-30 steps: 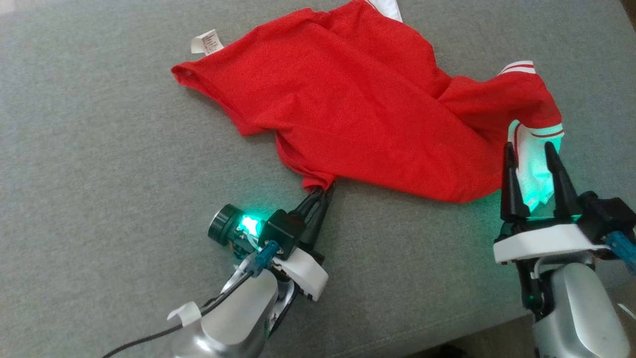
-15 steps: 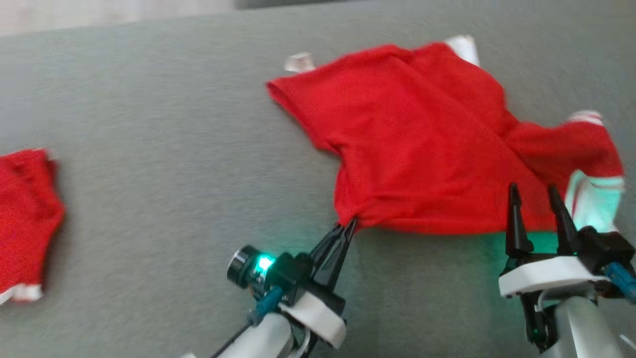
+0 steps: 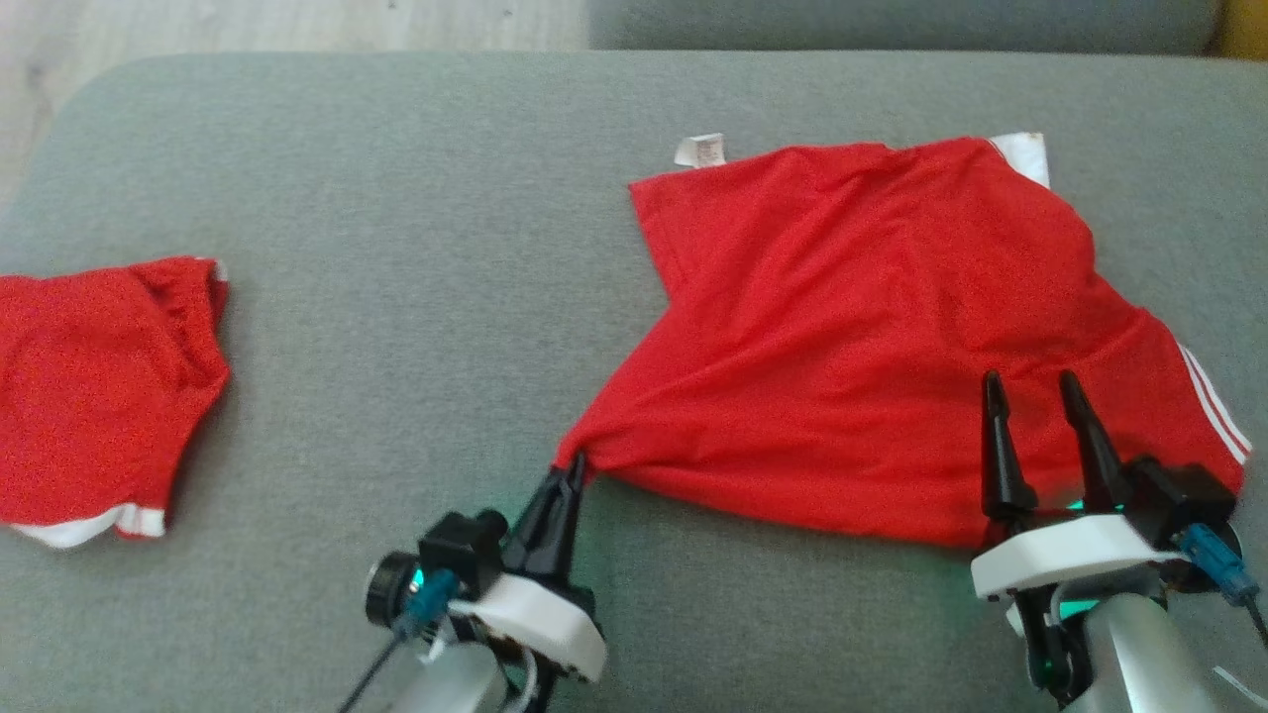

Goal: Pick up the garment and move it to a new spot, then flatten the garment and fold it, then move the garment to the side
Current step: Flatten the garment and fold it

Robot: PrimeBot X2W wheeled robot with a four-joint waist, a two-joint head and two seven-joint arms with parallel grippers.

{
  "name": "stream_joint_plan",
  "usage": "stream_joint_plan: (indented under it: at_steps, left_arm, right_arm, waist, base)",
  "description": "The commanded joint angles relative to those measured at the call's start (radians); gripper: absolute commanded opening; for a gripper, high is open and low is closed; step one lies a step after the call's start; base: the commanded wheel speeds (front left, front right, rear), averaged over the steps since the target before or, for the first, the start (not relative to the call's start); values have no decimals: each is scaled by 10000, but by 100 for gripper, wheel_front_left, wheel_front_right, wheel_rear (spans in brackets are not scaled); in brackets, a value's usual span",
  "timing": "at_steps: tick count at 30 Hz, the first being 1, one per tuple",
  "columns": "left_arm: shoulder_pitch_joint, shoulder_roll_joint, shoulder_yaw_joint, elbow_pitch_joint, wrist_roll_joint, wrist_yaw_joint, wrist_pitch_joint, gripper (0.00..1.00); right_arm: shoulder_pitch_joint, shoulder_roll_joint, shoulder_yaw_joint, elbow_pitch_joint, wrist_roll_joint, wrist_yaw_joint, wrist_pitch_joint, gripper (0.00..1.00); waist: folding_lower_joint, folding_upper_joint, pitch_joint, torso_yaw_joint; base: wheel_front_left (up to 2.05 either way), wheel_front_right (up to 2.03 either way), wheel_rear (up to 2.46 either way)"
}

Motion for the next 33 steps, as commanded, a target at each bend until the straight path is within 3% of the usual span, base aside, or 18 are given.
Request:
stream_joint_plan:
  at_steps: [1, 2, 3, 4, 5, 12, 23, 33]
  left_arm:
    - [-476, 12, 423, -104, -46, -46, -53, 0]
    - [-583, 12, 547, 81, -104, -67, -53, 0]
    - [-699, 12, 638, 307, -133, -75, -53, 11]
    - [-822, 12, 735, 559, -189, -84, -53, 42]
    - [-949, 12, 928, 714, -320, -49, -53, 100]
    - [-1179, 12, 2649, 200, 142, 838, -53, 100]
    - [774, 12, 3039, -1004, 854, 552, -53, 100]
    - [1409, 12, 2785, -1395, 874, 482, -53, 100]
  right_arm:
    - [-250, -62, 230, -310, -44, 39, -111, 100]
    - [-270, -62, 222, -317, -50, 39, -111, 100]
    - [-292, -62, 222, -327, -54, 39, -111, 100]
    - [-303, -62, 217, -332, -57, 39, -111, 100]
    - [-308, -62, 217, -330, -48, 39, -111, 100]
    - [-223, -62, 70, -293, 80, 39, -111, 100]
    - [444, -62, -953, -5, -32, 39, -111, 100]
    - [645, -62, -2098, 1271, -149, 39, -111, 100]
  waist:
    - [1, 0, 141, -193]
    - [1, 0, 187, -277]
    - [1, 0, 223, -364]
    - [1, 0, 246, -440]
    - [1, 0, 262, -517]
    - [1, 0, 146, -829]
    - [1, 0, -353, -721]
    - [1, 0, -381, -518]
  base:
    - [0, 0, 0]
    - [0, 0, 0]
    - [0, 0, 0]
    - [0, 0, 0]
    - [0, 0, 0]
    - [0, 0, 0]
    - [0, 0, 0]
    - [0, 0, 0]
